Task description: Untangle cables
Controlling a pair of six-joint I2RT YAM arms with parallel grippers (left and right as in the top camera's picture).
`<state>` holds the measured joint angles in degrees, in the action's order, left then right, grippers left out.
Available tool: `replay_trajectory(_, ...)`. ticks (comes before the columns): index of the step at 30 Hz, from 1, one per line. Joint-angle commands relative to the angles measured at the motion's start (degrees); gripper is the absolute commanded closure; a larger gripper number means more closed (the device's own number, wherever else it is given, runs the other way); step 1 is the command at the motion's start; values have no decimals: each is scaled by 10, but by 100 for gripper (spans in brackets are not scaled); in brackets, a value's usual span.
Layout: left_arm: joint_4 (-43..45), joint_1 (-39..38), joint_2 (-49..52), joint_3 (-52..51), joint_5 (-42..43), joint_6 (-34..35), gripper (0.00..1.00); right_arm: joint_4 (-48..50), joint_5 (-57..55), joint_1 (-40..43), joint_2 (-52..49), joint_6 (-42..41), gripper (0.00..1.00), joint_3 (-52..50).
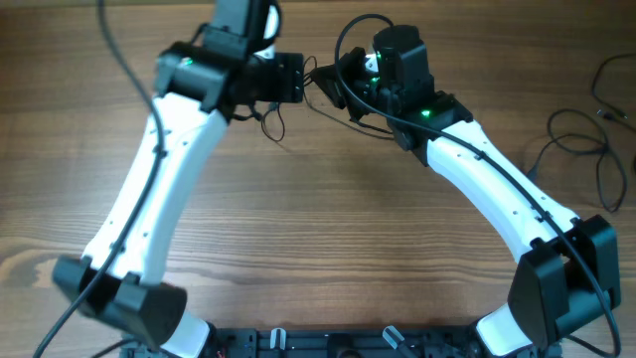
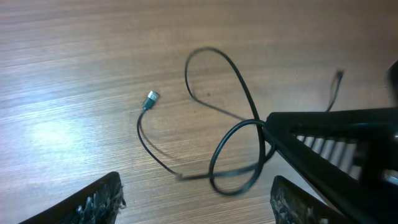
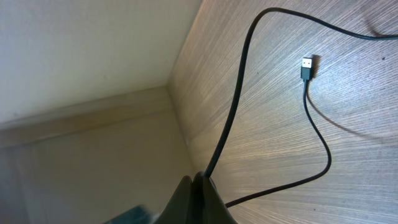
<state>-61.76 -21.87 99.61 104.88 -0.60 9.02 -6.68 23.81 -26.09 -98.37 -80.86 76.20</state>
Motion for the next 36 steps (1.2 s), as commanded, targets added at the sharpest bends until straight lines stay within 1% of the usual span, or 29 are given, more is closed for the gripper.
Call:
replay_trajectory(1,0,-7,42,1,58,-80,23,0,5,-2,-6,18,96,2)
replay_trajectory(2,1,-7,47,1,89,-99,24,0,4,-2,-6,19,96,2)
replay_trajectory(3,1,-8,48,1,98,-108,25,-1,5,-1,-6,19,96,2)
replay_trajectory(4,3,-7,49,1,98,-117,27,-1,5,-1,-6,19,96,2)
replay_trajectory(6,3,-7,49,1,95,-133,28,0,4,-1,-6,19,96,2)
replay_trajectory(9,8,-6,49,1,74,-133,28,-1,1,-1,-6,26,96,2)
replay_trajectory(16,4,-6,3,27,78,-124,26,-5,-11,-1,-6,29,96,2)
replay_trajectory(17,-3,-6,2,27,72,-121,26,-5,-11,-1,-6,29,96,2)
replay_trajectory(18,-9,-3,2,27,49,-90,29,-8,-11,-1,-6,29,96,2)
replay_trajectory(20,-10,2,2,27,46,-67,30,-16,-11,-1,-6,29,96,2)
replay_trajectory(22,-5,12,2,27,27,2,31,-23,-11,-1,-6,30,95,2)
replay_trajectory(23,-9,14,4,27,27,24,33,-24,-11,-1,-6,29,95,2)
replay_trajectory(30,-16,4,17,27,33,34,33,-12,-10,-1,-6,27,96,2)
replay_trajectory(33,-15,3,17,27,58,31,33,-5,-6,-1,-6,27,96,2)
replay_trajectory(36,-15,2,18,27,61,30,34,-4,-6,-1,-6,27,96,2)
